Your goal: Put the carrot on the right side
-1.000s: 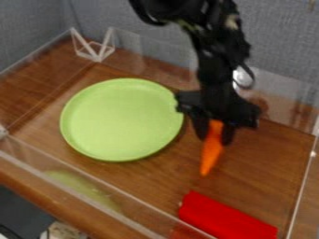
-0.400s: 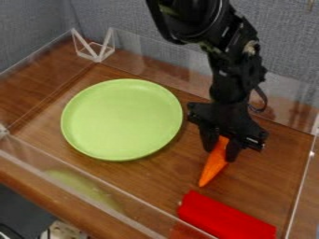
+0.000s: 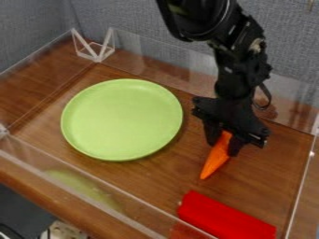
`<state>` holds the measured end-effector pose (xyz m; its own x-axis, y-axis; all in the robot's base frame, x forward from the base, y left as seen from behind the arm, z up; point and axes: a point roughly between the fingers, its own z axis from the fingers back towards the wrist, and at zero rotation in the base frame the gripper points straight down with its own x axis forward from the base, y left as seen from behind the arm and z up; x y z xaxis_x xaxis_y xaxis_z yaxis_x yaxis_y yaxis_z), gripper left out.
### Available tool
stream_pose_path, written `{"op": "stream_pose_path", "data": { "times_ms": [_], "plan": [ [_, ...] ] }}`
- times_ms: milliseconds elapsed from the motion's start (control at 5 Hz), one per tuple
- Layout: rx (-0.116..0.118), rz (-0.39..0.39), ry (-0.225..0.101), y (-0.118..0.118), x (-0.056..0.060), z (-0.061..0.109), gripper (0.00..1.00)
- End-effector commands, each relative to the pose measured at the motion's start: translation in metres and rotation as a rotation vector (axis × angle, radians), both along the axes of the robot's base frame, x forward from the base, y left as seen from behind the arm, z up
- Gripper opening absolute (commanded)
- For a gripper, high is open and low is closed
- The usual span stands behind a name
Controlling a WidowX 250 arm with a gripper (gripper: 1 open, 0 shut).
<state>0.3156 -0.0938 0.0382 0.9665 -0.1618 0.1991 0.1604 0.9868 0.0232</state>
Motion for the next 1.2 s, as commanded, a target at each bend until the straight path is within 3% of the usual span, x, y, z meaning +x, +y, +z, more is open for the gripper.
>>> {"op": "stream_pose_path", "data": {
  "times_ms": [0,1000],
  "plan": [
    [0.014,-0.008,0.008,0.005,0.002,-0.002,0.00],
    [0.062,-0.064,0.115,0.018,-0.008,-0.026,0.00]
  ]
}}
